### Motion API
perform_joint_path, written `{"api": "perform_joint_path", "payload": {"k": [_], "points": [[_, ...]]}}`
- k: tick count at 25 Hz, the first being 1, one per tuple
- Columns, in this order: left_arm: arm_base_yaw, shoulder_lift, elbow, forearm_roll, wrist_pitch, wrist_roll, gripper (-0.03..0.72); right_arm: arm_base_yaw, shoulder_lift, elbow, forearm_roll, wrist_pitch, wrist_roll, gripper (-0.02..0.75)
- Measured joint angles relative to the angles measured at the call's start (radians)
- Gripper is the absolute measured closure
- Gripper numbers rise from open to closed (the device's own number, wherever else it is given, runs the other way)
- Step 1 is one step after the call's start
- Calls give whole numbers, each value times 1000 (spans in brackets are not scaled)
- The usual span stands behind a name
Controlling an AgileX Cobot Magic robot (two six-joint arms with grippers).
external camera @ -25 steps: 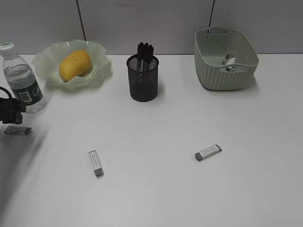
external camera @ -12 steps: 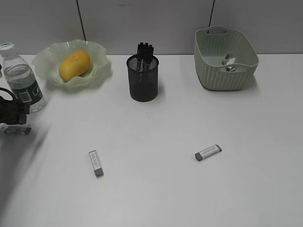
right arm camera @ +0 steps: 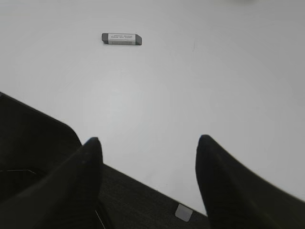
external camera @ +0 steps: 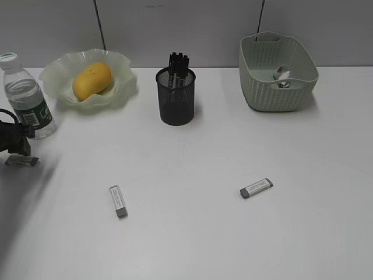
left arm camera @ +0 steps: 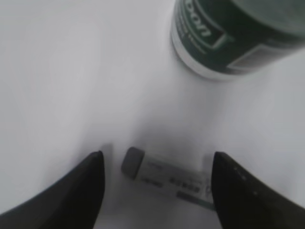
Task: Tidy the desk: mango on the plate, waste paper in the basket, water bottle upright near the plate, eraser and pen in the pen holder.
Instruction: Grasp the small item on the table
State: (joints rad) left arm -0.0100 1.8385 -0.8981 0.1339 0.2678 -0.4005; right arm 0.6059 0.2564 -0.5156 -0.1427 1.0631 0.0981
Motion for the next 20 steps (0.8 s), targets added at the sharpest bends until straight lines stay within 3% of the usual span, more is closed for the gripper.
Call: {"api": "perform_joint_path", "payload": {"k": [6,16,20], "points": [[-8,44,-33,-134,20,0,148,0,0,0,-1,-1,0,246],[-12,72,-50,-173,1,1,151,0,0,0,-6,-1,0,246],[-12,74,-53,-174,3,1,220,0,0,0,-6,-1,0,246]]}}
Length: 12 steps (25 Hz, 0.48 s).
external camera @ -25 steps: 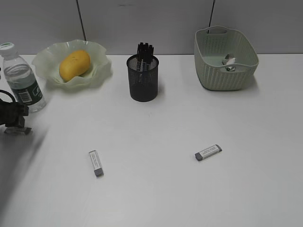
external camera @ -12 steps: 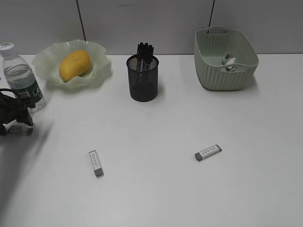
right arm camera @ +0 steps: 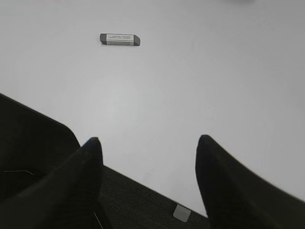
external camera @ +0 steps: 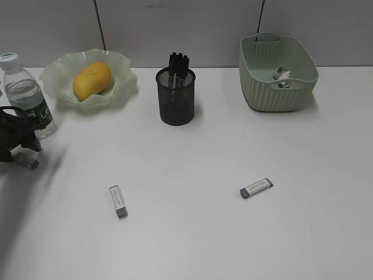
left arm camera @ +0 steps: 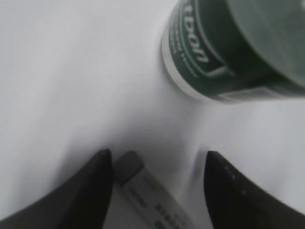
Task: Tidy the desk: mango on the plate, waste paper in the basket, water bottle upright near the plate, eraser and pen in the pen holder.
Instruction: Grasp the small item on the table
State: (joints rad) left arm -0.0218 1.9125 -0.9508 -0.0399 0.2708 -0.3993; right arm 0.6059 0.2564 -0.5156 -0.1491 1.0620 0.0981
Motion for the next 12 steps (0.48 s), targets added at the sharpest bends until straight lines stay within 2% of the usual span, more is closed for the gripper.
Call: {"api": "perform_joint_path", "payload": {"k": [4,12], "points": [[0,4,-6,0,20,3,326,0,0,0,0,0,0,246],[0,4,-9,0,51,3,423,0,0,0,-1,-1,0,246]]}}
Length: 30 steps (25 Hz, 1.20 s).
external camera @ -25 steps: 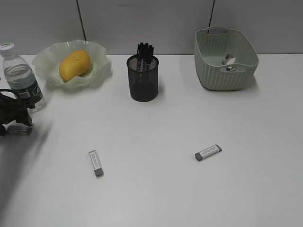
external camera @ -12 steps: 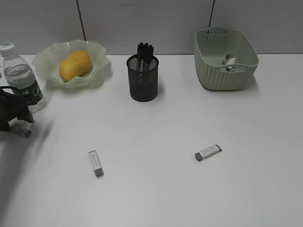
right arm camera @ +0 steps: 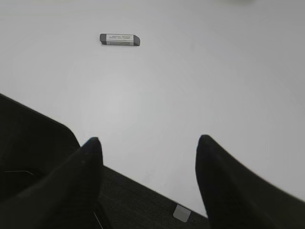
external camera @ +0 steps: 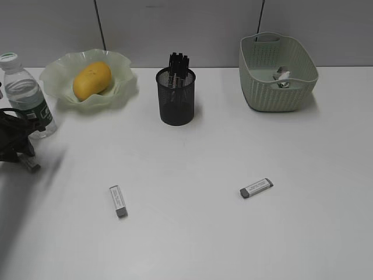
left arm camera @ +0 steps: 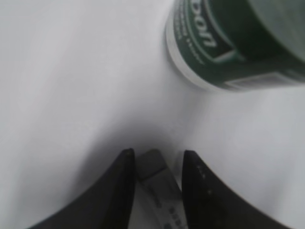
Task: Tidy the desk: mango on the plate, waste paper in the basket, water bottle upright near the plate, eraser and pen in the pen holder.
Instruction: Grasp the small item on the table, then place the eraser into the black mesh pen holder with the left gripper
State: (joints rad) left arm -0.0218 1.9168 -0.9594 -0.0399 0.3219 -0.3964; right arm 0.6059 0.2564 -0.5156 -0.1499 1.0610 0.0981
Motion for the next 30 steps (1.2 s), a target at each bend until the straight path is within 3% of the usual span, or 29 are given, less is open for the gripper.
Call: {"api": "perform_joint_path", "payload": {"k": [11,19,30], "points": [[0,0,-1,0,-5,0,512,0,0,0,0,0,0,246],[-1,-2,0,0,-5,0,520,0,0,0,0,0,0,246],[-87,-51,10,5,52,0,522,0,0,0,0,0,0,246]]}}
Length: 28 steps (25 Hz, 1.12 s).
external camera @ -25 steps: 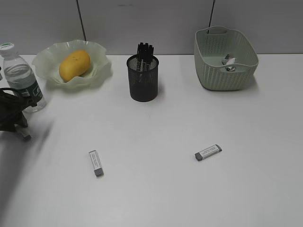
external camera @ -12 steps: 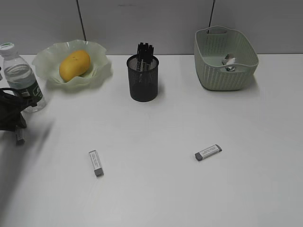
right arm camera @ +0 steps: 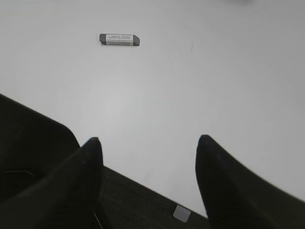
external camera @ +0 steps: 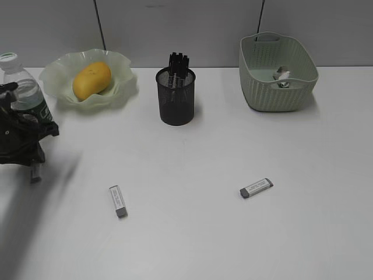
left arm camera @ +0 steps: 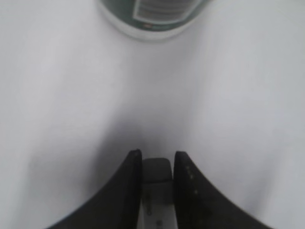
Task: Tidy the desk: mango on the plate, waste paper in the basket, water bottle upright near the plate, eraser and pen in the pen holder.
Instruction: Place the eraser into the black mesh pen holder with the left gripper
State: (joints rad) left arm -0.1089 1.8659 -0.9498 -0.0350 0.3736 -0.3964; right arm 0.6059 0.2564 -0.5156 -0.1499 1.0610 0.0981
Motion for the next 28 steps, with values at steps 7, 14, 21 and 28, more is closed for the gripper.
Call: {"api": "perform_joint_path", "payload": {"k": [7,14,21,28], "points": [[-104,-87,-26,0,-5,0,522,0,0,0,0,0,0,246],[-217,-118,-234,0,-27,0,522,0,0,0,0,-1,0,246],[-270,-32,-498,-4,-77,-1,522,0,0,0,-1,-4,0,246],[-343,149,-700,-5,-116,-1,522,0,0,0,-3,-8,0,247]]}}
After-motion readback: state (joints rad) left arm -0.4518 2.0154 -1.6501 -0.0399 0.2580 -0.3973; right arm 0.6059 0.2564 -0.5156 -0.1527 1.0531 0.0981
